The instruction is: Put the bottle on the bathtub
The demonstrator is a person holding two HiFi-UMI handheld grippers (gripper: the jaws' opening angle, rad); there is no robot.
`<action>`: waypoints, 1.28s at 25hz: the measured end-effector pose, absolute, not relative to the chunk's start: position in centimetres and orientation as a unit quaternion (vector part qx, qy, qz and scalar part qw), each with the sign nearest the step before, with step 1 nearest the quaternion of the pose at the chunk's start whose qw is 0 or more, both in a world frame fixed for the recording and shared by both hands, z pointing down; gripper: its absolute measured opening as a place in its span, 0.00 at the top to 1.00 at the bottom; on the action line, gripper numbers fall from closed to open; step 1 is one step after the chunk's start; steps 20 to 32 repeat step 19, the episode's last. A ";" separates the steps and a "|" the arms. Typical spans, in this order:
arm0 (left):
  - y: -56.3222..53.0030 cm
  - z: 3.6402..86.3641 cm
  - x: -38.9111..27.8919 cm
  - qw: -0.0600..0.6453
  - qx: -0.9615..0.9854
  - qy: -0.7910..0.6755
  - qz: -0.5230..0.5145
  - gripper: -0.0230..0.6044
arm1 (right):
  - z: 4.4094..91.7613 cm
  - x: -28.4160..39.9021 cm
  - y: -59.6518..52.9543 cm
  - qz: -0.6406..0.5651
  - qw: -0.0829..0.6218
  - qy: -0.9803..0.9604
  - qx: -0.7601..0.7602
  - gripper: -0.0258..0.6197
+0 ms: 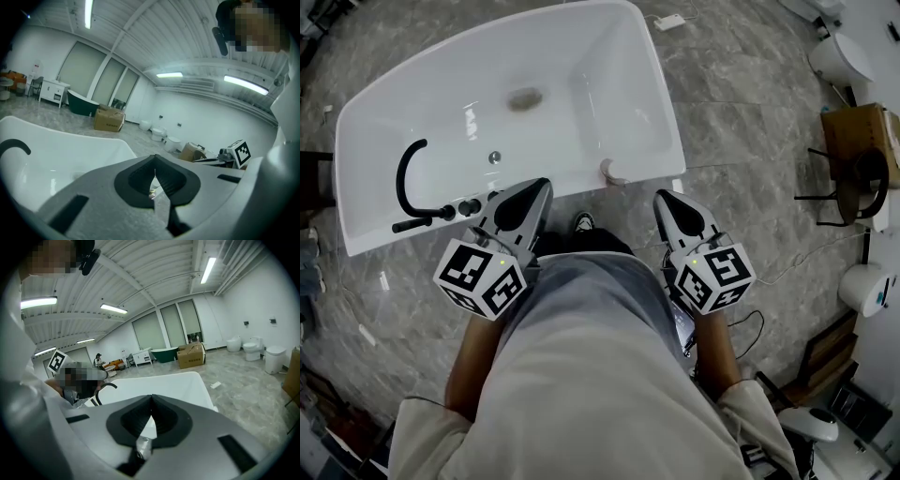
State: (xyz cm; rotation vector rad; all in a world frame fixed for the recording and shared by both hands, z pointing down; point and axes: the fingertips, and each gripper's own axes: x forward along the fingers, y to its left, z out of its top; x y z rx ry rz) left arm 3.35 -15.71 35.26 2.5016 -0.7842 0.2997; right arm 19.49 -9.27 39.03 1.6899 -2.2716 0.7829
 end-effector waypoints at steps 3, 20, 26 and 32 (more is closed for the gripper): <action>-15.6 35.4 2.9 0.270 0.914 -0.285 0.103 0.95 | 39.4 18.7 -9.0 0.271 0.111 -0.773 0.563 0.94; -13.3 35.6 4.1 0.268 0.925 -0.246 0.113 0.95 | 37.4 15.9 -6.9 0.234 0.143 -0.819 0.504 0.94; -13.3 35.6 4.1 0.268 0.925 -0.246 0.113 0.95 | 37.4 15.9 -6.9 0.234 0.143 -0.819 0.504 0.94; -13.3 35.6 4.1 0.268 0.925 -0.246 0.113 0.95 | 37.4 15.9 -6.9 0.234 0.143 -0.819 0.504 0.94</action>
